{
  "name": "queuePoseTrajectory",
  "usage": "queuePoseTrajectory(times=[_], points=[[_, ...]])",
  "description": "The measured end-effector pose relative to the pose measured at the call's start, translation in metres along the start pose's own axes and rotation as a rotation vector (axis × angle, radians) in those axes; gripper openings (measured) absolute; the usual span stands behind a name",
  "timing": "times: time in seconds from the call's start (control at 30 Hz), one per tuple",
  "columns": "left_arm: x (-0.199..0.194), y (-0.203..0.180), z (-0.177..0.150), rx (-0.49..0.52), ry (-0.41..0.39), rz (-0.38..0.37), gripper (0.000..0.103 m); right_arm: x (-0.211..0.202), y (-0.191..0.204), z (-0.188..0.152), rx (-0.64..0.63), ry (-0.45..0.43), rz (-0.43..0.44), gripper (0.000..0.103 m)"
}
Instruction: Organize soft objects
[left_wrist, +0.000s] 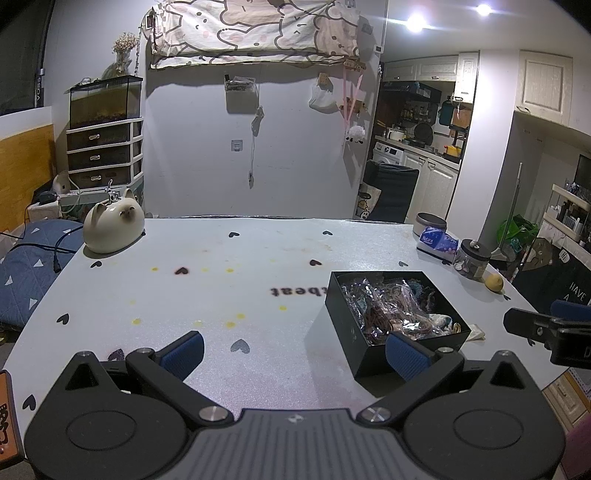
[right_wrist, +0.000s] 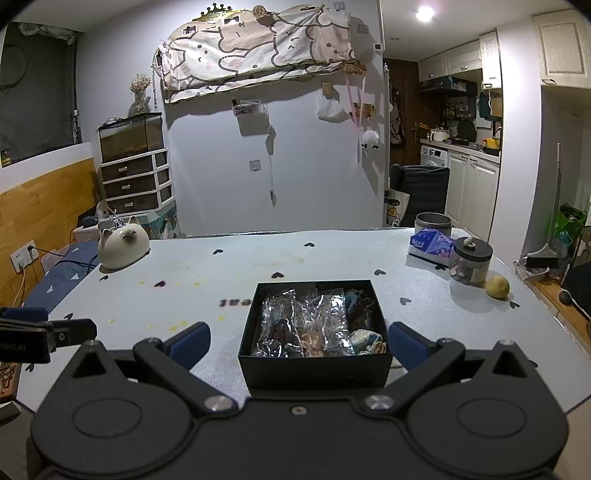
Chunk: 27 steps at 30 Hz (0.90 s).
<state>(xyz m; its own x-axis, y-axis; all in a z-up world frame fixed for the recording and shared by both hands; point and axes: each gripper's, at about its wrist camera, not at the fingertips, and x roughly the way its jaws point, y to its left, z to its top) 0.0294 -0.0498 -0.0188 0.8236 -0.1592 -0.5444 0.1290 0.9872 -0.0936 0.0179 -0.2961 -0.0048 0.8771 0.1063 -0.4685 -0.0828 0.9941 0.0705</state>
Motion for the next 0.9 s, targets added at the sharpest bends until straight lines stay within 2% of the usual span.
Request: queuePoseTrajectory(times=[0.9], points=[[-0.0002, 0.002, 0.0014, -0.001, -0.003, 0.002, 0.103, 0.0007, 0.0008, -0.0009, 0.0, 0.001, -0.001, 0.103]])
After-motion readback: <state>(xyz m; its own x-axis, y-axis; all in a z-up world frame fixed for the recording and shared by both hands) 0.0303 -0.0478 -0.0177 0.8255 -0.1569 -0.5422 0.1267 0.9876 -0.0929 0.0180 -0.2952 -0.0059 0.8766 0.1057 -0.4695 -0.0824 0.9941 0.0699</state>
